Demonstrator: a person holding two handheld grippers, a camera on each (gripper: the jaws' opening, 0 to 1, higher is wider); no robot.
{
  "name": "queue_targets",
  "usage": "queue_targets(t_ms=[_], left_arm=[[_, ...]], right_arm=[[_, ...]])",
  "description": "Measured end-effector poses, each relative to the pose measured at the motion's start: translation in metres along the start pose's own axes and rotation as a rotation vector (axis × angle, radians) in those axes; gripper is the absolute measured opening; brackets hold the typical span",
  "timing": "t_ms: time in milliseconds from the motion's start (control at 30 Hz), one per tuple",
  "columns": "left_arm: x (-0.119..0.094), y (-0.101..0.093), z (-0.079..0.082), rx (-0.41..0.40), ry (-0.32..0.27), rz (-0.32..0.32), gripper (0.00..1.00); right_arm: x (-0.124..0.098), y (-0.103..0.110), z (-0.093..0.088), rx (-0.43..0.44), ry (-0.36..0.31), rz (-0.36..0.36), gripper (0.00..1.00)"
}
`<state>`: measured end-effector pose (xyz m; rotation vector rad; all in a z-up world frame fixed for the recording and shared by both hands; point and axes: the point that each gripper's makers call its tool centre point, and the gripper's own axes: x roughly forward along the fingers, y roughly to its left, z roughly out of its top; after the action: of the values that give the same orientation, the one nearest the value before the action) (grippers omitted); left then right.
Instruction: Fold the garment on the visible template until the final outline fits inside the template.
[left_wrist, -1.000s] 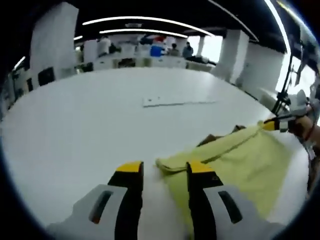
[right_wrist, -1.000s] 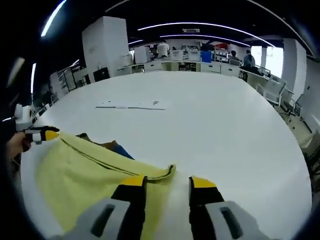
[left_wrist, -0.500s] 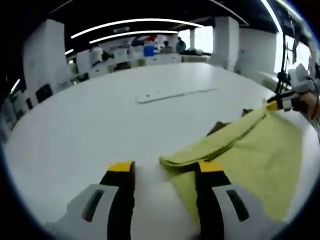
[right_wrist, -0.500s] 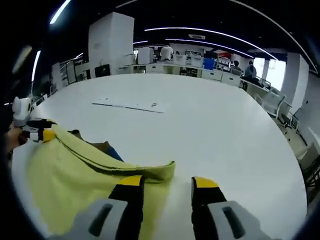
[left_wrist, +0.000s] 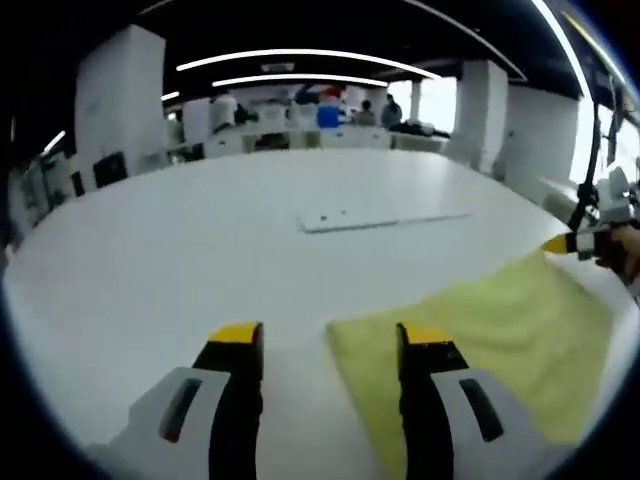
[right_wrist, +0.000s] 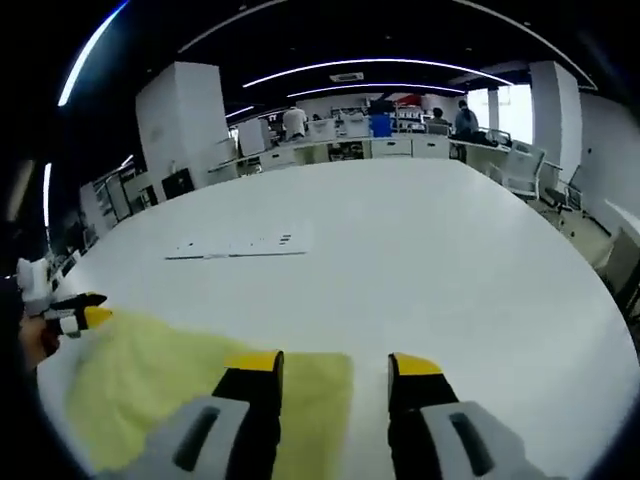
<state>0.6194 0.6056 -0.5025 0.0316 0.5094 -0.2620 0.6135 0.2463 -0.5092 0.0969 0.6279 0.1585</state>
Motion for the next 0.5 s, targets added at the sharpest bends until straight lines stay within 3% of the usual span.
queue_targets(t_ms=[367, 500], left_arm=[[-0.039, -0.013, 0.016, -0.014, -0.024, -0.071, 0.64], [-0.057, -0.019, 0.016, 0.01, -0.025, -0.116, 0.67]], right_arm=[[-0.04, 0.019, -0.009, -0.074, 0.073, 0.102, 0.62], [-0.056, 0.028, -0.015, -0.056, 0.087, 0.16, 0.66]])
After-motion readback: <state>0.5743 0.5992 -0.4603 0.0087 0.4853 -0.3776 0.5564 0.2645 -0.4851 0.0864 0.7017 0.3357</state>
